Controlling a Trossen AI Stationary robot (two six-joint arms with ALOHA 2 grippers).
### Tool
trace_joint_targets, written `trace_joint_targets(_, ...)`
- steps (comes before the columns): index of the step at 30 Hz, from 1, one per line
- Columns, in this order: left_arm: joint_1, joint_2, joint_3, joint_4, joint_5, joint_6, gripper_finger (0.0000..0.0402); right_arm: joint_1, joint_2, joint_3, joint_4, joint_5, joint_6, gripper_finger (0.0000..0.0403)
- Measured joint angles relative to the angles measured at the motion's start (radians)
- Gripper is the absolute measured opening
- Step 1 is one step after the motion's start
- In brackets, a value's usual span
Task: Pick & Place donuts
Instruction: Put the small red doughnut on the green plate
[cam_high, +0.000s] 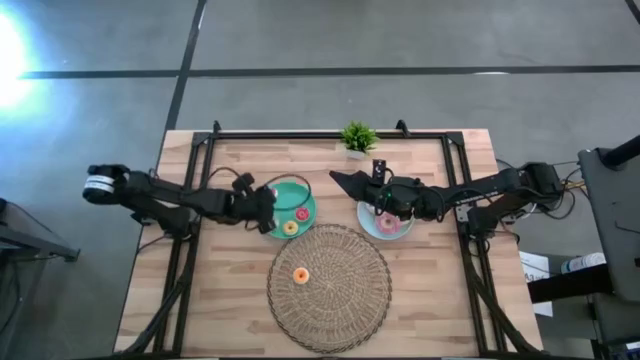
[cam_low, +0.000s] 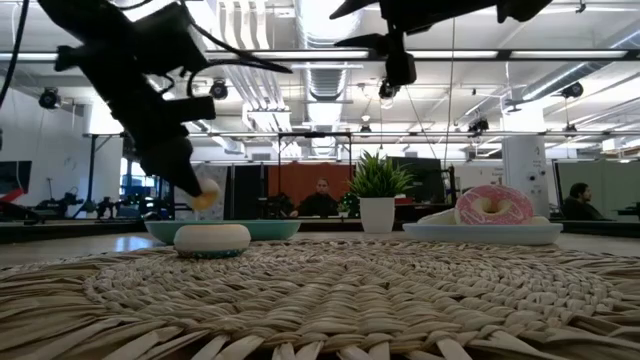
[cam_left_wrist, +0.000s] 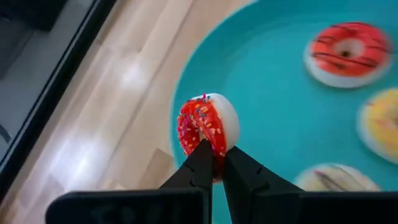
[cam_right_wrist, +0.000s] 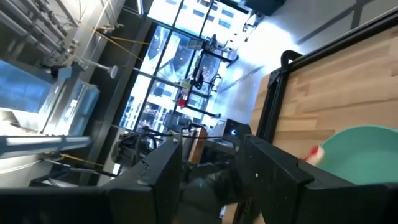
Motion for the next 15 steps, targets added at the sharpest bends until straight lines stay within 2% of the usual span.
trace_joint_targets(6, 0.104, 0.002, 0.0, 0.043, 0.09, 0.063, 0.0002, 0.0, 0.006, -0.004, -0.009, 0.0, 0.013, 0.0164)
trace_joint_targets(15, 0.11, 0.082, -0.003, 0.048, 0.155, 0.066, 0.0002, -0.003, 0.013, -0.005, -0.009, 0.0, 0.014, 0.0164)
